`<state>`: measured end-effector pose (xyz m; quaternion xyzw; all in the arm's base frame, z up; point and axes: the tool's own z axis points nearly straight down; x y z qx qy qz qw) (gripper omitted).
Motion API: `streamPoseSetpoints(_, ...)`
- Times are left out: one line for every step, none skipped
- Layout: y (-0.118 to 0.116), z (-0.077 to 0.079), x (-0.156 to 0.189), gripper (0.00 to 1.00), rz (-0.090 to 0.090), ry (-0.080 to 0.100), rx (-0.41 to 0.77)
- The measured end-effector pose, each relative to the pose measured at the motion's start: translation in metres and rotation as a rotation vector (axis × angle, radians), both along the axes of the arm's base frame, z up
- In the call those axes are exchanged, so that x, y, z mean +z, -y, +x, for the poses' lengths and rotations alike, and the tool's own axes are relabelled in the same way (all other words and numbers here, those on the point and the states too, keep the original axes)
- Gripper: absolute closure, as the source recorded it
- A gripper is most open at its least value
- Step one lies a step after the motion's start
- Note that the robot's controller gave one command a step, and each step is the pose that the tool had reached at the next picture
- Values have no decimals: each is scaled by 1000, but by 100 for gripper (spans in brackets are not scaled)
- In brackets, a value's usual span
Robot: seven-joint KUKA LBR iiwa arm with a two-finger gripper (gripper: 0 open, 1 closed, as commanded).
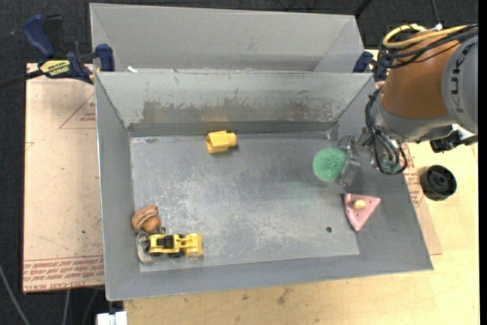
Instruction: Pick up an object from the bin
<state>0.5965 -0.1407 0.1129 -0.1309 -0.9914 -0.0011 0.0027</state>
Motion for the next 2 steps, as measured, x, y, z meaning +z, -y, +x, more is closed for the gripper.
streamPoseSetpoints(0,2,23,100,-1,6,0)
streamPoseSetpoints(0,3,39,100,-3,12,1)
